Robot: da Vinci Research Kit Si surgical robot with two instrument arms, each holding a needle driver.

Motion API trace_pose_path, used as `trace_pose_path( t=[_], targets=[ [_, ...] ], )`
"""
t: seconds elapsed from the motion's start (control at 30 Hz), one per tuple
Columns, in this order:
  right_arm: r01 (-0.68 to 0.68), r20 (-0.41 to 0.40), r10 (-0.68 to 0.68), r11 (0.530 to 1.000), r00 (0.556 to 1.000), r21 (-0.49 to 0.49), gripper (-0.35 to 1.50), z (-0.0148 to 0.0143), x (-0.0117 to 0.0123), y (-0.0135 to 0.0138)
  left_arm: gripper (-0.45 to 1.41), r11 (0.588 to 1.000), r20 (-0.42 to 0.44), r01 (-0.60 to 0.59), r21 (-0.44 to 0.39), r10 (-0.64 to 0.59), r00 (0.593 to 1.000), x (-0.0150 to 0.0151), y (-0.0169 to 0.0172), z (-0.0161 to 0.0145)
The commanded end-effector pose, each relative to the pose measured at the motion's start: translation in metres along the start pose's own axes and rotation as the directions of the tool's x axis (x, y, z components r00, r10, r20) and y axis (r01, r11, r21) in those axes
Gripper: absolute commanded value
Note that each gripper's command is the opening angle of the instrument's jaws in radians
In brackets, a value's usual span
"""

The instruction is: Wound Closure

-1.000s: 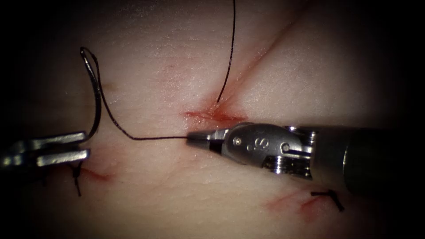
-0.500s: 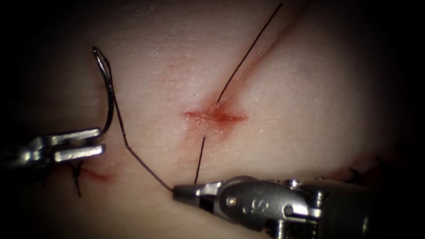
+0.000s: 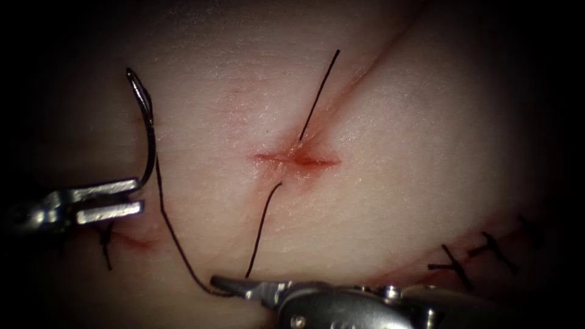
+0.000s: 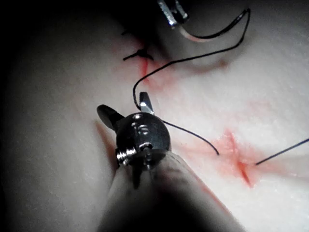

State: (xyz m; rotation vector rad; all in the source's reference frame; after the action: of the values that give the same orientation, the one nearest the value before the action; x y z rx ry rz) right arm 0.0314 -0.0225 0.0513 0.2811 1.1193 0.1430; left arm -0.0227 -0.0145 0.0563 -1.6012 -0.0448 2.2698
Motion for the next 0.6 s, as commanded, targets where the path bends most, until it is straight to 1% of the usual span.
trace_pose_path(
  t=[0.03, 0.13, 0.23, 0.33, 0.43, 0.5, 0.6],
  targets=[
    [-0.002, 0.002, 0.002, 1.000, 1.000, -0.006, 1.28, 0.0008, -0.0008, 0.0007, -0.45, 1.000, 0.001, 0.002, -0.002, -0.002, 1.000, -0.0007, 0.0004, 0.0006],
    [0.000, 0.008, 0.001, 1.000, 1.000, -0.021, 1.33, 0.0008, -0.0014, 0.0016, -0.45, 1.000, 0.001, 0.001, -0.002, -0.001, 1.000, -0.0008, 0.0004, 0.0006],
    [-0.006, -0.004, 0.006, 0.999, 1.000, -0.041, 1.38, 0.0004, -0.0018, 0.0023, -0.45, 1.000, 0.001, 0.001, -0.002, -0.001, 1.000, -0.0009, 0.0004, 0.0006],
    [-0.012, -0.002, 0.012, 0.998, 1.000, -0.067, 1.40, -0.0009, -0.0022, 0.0032, -0.45, 1.000, 0.000, 0.001, -0.004, -0.001, 1.000, -0.0010, 0.0002, 0.0004],
    [0.009, 0.024, -0.007, 0.995, 1.000, -0.096, 1.42, -0.0030, -0.0027, 0.0045, -0.45, 1.000, -0.001, 0.000, -0.007, 0.000, 1.000, -0.0013, 0.0001, 0.0001],
    [0.046, 0.062, -0.037, 0.989, 0.997, -0.142, 1.47, -0.0041, -0.0031, 0.0055, -0.45, 1.000, -0.003, 0.000, -0.010, 0.000, 1.000, -0.0014, 0.0000, 0.0001],
    [0.067, 0.075, -0.055, 0.983, 0.996, -0.171, 1.47, -0.0044, -0.0039, 0.0064, -0.45, 1.000, -0.003, 0.000, -0.009, 0.000, 1.000, -0.0014, 0.0000, 0.0002]
  ],
)
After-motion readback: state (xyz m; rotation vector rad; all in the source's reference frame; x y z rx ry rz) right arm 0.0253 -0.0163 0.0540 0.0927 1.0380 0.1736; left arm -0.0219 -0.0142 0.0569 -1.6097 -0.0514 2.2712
